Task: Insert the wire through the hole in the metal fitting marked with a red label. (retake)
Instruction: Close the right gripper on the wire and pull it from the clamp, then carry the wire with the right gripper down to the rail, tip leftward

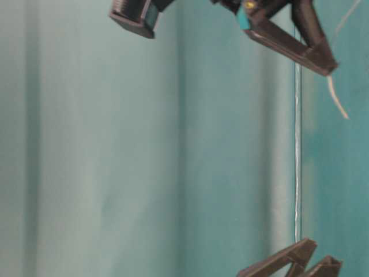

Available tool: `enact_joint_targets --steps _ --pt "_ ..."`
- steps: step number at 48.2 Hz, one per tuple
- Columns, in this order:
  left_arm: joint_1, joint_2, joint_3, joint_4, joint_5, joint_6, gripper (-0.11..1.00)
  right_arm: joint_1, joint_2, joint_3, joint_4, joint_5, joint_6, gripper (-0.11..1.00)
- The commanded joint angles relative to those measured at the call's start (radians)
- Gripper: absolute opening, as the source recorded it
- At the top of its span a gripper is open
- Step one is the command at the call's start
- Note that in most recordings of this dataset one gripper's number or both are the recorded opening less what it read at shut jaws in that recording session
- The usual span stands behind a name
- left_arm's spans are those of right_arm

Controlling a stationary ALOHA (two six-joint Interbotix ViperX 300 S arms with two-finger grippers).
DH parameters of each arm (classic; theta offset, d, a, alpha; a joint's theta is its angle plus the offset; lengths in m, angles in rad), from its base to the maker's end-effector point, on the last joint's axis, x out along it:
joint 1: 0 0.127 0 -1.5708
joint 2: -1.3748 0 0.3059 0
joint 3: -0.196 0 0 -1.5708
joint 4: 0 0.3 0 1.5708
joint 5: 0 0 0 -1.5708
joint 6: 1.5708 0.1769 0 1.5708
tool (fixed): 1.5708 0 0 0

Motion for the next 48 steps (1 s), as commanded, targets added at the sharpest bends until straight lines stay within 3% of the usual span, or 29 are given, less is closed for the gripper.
enact_joint_targets --steps 1,12,26,33,41,48 --pt "0.002 -0.04 -0.032 -0.002 0.026 0.002 0.67 -0.009 -0.051 -0.028 -0.008 0.031 -0.006 0.03" --pt "0.005 -0.091 -0.052 0.0 0.087 0.002 0.67 -0.014 -0.086 -0.057 -0.049 0.106 -0.012 0.03" --pt "0.002 -0.078 -0.032 -0.008 0.058 -0.012 0.67 -0.014 -0.086 -0.023 -0.048 0.051 -0.006 0.03" --pt "-0.021 -0.064 0.017 -0.008 -0.087 -0.012 0.67 0.0 -0.086 0.012 -0.043 -0.028 -0.005 0.03" --pt "-0.072 -0.048 0.121 -0.031 -0.345 -0.017 0.67 0.029 -0.086 0.048 -0.02 -0.118 -0.005 0.03" --pt "-0.109 -0.026 0.173 -0.035 -0.486 -0.081 0.67 0.074 -0.08 0.086 0.015 -0.212 -0.005 0.03"
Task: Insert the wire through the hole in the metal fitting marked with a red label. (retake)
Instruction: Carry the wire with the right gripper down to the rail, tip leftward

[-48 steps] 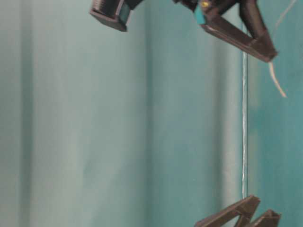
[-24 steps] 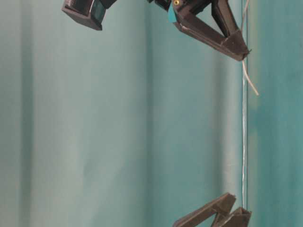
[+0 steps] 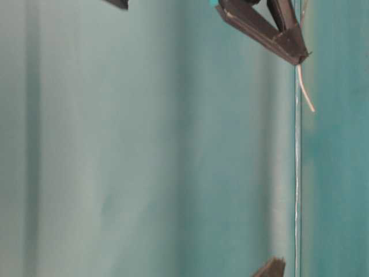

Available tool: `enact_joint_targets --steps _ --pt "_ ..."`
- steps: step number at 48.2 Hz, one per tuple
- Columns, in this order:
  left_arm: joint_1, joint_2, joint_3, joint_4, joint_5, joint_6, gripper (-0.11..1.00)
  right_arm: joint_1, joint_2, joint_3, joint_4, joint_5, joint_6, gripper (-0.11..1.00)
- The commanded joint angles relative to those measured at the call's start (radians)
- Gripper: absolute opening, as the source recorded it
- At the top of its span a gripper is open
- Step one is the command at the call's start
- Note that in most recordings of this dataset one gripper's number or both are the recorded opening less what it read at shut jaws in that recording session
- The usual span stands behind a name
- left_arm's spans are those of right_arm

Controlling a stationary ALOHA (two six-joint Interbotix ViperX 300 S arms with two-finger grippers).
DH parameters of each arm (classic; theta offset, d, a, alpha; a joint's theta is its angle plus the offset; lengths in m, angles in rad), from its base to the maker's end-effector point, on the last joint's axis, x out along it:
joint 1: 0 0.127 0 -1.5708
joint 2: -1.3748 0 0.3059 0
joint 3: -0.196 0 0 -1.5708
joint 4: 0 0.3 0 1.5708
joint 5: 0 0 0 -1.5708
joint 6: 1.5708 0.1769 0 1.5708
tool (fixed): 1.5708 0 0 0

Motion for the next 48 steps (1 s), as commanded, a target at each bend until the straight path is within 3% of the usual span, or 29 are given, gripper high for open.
enact_joint_targets --steps 1,14,28,35,41,48 --pt "-0.021 0.009 0.012 -0.005 -0.072 -0.031 0.67 0.029 -0.011 0.008 0.018 -0.064 -0.002 0.03" --pt "-0.078 0.141 -0.021 -0.002 -0.126 -0.048 0.67 0.137 0.061 0.044 0.143 -0.238 -0.051 0.03" --pt "-0.161 0.334 -0.051 -0.002 -0.36 -0.017 0.67 0.301 0.176 0.026 0.431 -0.414 -0.27 0.03" --pt "-0.186 0.413 -0.087 -0.003 -0.397 -0.012 0.67 0.4 0.221 0.023 0.575 -0.509 -0.342 0.03" --pt "-0.195 0.474 -0.124 -0.003 -0.405 -0.006 0.67 0.46 0.265 0.012 0.627 -0.572 -0.354 0.03" --pt "-0.198 0.529 -0.156 -0.005 -0.426 -0.003 0.67 0.489 0.321 -0.006 0.634 -0.615 -0.356 0.03"
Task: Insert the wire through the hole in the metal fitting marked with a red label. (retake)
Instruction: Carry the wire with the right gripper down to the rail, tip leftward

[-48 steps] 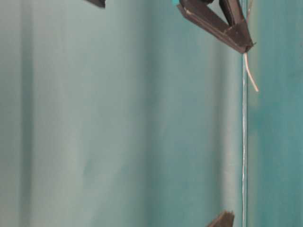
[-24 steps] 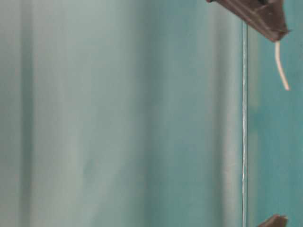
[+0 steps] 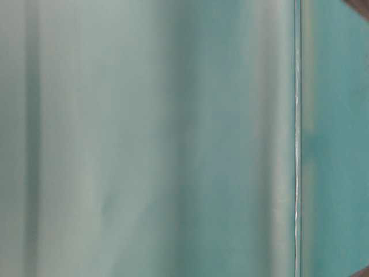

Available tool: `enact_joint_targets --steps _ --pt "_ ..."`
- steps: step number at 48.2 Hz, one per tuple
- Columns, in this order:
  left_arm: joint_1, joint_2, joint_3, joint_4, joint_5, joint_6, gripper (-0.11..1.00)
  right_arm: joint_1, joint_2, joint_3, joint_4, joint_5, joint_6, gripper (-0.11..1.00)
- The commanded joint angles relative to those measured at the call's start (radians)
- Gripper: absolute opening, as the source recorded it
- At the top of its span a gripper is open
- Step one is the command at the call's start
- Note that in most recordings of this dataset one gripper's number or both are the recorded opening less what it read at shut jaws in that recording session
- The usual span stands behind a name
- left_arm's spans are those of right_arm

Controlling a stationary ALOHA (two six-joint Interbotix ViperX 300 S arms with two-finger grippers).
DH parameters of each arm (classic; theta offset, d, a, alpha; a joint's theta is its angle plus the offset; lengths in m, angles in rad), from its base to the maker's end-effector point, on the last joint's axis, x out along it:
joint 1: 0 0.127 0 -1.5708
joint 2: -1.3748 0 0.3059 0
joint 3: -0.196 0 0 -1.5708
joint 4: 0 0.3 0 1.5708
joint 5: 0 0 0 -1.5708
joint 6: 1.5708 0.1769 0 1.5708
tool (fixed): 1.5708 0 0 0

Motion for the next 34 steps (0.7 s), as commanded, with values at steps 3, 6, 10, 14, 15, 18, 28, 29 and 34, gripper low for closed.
enact_joint_targets --steps 3,6,10,14,15,18,28,29,34 --pt "-0.005 0.012 -0.028 -0.003 -0.028 0.0 0.67 0.015 0.032 -0.029 0.002 -0.038 0.0 0.03" --pt "-0.006 0.017 -0.032 -0.003 -0.029 0.0 0.67 0.015 0.055 -0.034 0.003 -0.044 0.0 0.03" --pt "-0.006 0.018 -0.032 -0.003 -0.029 0.0 0.67 0.017 0.084 -0.038 0.003 -0.072 0.0 0.03" --pt "-0.006 0.018 -0.034 -0.003 -0.029 0.0 0.67 0.023 0.11 -0.038 0.003 -0.124 0.0 0.03" --pt "-0.006 0.02 -0.035 -0.003 -0.029 0.0 0.67 0.025 0.115 -0.038 0.002 -0.137 0.0 0.03" --pt "-0.006 0.02 -0.038 -0.003 -0.029 0.0 0.67 0.026 0.127 -0.037 0.002 -0.163 0.0 0.03" --pt "-0.006 0.021 -0.043 -0.003 -0.029 0.0 0.67 0.026 0.17 -0.046 0.0 -0.193 0.008 0.03" --pt "-0.006 0.021 -0.043 -0.003 -0.029 0.0 0.67 0.026 0.175 -0.048 -0.002 -0.193 0.008 0.03" --pt "-0.006 0.021 -0.049 -0.003 -0.026 -0.003 0.67 0.026 0.196 -0.057 -0.002 -0.207 0.009 0.03"
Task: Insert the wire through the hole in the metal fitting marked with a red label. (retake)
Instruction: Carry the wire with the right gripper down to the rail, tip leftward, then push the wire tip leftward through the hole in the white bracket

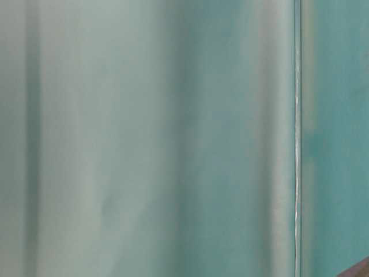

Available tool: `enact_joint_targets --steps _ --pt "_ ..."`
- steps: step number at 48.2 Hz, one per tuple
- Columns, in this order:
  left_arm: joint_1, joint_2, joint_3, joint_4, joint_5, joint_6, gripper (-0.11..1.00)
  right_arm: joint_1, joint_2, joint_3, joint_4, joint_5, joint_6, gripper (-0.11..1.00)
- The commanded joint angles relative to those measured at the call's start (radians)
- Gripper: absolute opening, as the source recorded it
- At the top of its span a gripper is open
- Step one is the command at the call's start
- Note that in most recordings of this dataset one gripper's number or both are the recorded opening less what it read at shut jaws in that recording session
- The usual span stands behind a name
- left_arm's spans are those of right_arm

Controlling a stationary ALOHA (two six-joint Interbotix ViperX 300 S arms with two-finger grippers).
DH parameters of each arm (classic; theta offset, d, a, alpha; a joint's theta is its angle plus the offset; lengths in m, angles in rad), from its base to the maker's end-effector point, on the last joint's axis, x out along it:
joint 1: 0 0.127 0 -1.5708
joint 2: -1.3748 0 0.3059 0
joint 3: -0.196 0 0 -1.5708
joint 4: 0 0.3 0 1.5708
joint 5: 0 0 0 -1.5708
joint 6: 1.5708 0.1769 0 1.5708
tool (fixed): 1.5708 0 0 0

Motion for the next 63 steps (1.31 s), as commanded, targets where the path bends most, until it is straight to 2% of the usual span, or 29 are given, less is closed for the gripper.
enact_joint_targets --steps 1,14,63 --pt "-0.005 -0.012 -0.015 -0.002 -0.006 -0.002 0.67 0.006 0.003 -0.018 -0.003 -0.023 0.002 0.03" --pt "-0.003 -0.014 -0.029 -0.002 0.0 -0.002 0.67 0.006 0.034 -0.017 -0.003 -0.064 0.02 0.03" --pt "0.002 -0.014 -0.046 -0.002 0.04 -0.015 0.67 0.006 0.055 -0.037 -0.026 -0.075 0.021 0.03"
